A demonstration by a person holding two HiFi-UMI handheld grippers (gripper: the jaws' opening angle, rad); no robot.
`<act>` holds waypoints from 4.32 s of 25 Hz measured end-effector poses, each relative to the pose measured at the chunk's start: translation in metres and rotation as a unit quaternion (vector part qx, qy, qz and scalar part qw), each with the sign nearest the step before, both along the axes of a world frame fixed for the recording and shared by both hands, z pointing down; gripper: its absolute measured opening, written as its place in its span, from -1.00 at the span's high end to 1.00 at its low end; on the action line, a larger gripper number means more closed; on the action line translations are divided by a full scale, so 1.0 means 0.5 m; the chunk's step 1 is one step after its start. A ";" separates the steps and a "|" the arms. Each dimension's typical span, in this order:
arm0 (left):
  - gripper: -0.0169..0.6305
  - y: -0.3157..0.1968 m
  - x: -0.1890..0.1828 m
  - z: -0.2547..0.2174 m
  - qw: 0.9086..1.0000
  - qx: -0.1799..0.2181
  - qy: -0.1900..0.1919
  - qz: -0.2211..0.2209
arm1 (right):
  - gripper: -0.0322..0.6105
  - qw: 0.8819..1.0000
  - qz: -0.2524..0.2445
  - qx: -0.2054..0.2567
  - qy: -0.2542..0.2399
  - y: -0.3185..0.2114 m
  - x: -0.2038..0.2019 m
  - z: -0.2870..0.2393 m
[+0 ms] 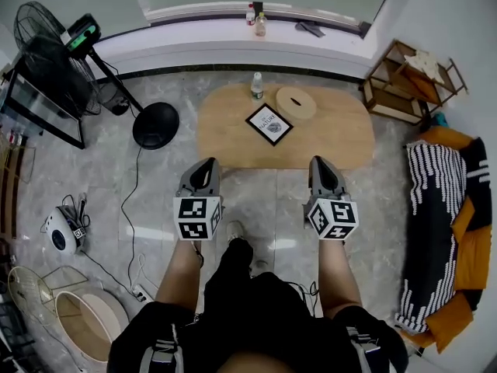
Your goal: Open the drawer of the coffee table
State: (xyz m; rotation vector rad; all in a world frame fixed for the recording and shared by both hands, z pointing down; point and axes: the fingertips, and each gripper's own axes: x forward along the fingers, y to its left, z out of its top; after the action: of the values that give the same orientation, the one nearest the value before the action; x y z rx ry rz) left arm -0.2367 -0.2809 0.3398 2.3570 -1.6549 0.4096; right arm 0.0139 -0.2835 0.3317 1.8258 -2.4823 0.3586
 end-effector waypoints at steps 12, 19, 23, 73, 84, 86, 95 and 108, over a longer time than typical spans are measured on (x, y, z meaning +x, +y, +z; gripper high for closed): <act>0.88 -0.069 -0.098 0.561 0.998 0.049 -0.029 -0.034 | 0.85 0.999 -0.018 0.038 -0.008 -0.075 -0.037 0.601; 0.88 -0.058 -0.124 0.825 0.996 0.055 -0.056 -0.043 | 0.85 0.999 -0.015 0.045 -0.012 -0.069 -0.036 0.859; 0.88 -0.036 -0.133 0.893 0.997 0.031 -0.048 -0.053 | 0.85 0.999 -0.018 0.026 -0.012 -0.055 -0.026 0.928; 0.20 -0.337 -0.138 1.246 0.988 -0.066 0.034 0.137 | 0.24 0.876 -0.097 -0.050 -0.469 -0.315 0.060 1.371; 0.25 -0.275 -0.142 1.246 0.987 -0.066 0.011 0.148 | 0.29 0.872 -0.112 -0.056 -0.474 -0.256 0.059 1.370; 0.26 -0.254 -0.143 1.245 0.986 -0.067 0.013 0.150 | 0.30 0.868 -0.117 -0.065 -0.479 -0.236 0.058 1.372; 0.27 -0.144 -0.138 1.244 0.986 -0.073 0.014 0.147 | 0.35 0.859 -0.144 -0.079 -0.485 -0.133 0.063 1.375; 0.27 -0.014 -0.136 1.241 0.987 -0.088 -0.007 0.137 | 0.35 0.857 -0.158 -0.105 -0.478 -0.001 0.068 1.374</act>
State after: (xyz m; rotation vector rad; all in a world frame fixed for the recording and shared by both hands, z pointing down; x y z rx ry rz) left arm -0.3048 -0.2879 0.9603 2.4554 -1.2423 0.5962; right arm 0.0477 -0.2839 1.0184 1.2449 -3.0155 1.7912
